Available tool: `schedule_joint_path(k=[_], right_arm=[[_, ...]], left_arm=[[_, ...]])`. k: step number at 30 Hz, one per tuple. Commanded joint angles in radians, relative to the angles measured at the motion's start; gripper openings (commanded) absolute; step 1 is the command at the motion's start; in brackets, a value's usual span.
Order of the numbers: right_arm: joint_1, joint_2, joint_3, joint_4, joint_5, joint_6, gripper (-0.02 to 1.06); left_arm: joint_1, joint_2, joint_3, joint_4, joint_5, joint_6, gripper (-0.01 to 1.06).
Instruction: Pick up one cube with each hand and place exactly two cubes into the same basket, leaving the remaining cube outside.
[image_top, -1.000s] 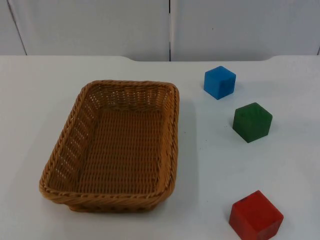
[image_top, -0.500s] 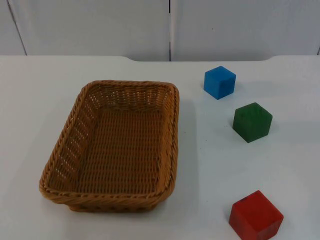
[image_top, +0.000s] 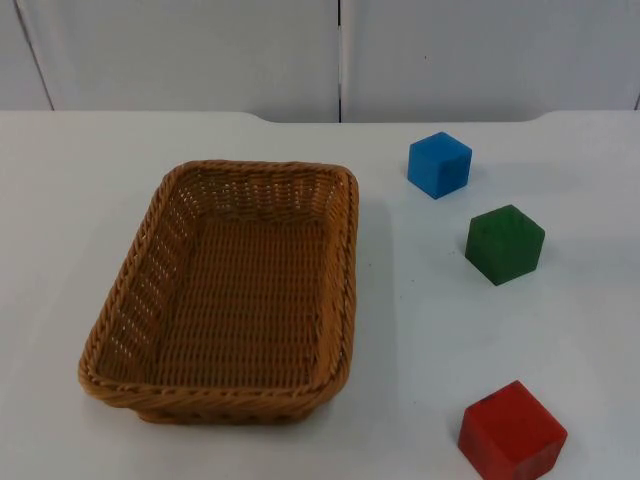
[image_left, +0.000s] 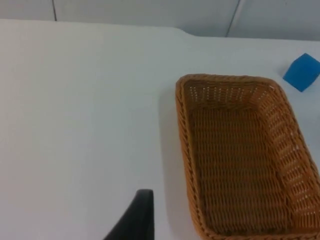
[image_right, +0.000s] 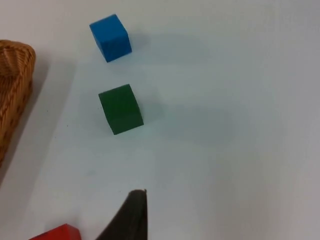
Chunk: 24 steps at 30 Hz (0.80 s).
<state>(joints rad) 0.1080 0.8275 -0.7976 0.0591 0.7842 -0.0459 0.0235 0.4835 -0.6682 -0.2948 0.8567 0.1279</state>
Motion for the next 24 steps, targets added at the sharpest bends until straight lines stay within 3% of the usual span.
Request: schedule_joint_path(k=[1,12,24], right_arm=[[-0.005,0.030,-0.015,0.006,-0.016,-0.007,1.05],[-0.005,0.134,-0.088,0.006,-0.035,-0.014,1.05],[-0.005,0.255,-0.185,0.068,-0.035,-0.081,1.05]], left_arm=[[0.002,0.018,-0.007,-0.040,-0.027,0.028,1.00],[0.002,0.113,-0.007,-0.110,-0.046,0.096,0.99],[0.002,0.228,-0.007,-0.322,-0.051,0.336,0.99]])
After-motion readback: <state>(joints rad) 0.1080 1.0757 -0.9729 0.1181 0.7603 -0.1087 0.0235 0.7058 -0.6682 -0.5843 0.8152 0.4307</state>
